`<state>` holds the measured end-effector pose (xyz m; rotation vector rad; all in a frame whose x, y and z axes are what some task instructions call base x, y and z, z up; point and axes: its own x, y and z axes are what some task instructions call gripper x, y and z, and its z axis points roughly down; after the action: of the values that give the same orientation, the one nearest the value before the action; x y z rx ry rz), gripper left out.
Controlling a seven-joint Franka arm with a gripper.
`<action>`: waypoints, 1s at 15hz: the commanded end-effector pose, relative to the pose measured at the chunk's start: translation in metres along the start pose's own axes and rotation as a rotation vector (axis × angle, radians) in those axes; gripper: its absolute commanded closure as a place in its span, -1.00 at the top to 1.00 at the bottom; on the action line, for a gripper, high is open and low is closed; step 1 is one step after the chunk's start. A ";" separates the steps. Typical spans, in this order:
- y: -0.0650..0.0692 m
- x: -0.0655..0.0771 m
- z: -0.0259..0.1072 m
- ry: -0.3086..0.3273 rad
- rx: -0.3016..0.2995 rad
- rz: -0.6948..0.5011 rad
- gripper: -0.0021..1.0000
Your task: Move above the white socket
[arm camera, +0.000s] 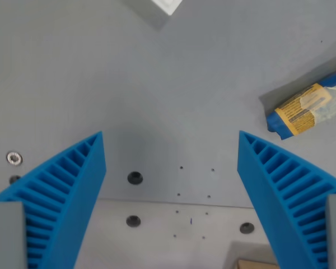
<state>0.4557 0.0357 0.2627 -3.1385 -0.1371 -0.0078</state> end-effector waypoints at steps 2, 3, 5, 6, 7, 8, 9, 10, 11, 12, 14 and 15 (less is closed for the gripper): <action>0.002 0.019 0.008 -0.021 -0.013 0.276 1.00; 0.002 0.022 0.011 -0.020 -0.015 0.300 1.00; 0.003 0.029 0.017 -0.020 -0.017 0.348 1.00; 0.003 0.032 0.020 -0.020 -0.018 0.368 1.00; 0.003 0.035 0.023 -0.020 -0.020 0.392 1.00; 0.004 0.039 0.026 -0.018 -0.022 0.415 1.00; 0.004 0.042 0.029 -0.017 -0.023 0.442 1.00; 0.004 0.045 0.032 -0.014 -0.025 0.466 1.00; 0.004 0.049 0.034 -0.013 -0.027 0.491 1.00; 0.004 0.051 0.037 -0.011 -0.029 0.512 1.00; 0.004 0.057 0.042 -0.006 -0.033 0.547 1.00; 0.003 0.060 0.044 -0.002 -0.034 0.563 1.00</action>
<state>0.5078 0.0372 0.2199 -3.1119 0.3767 -0.0131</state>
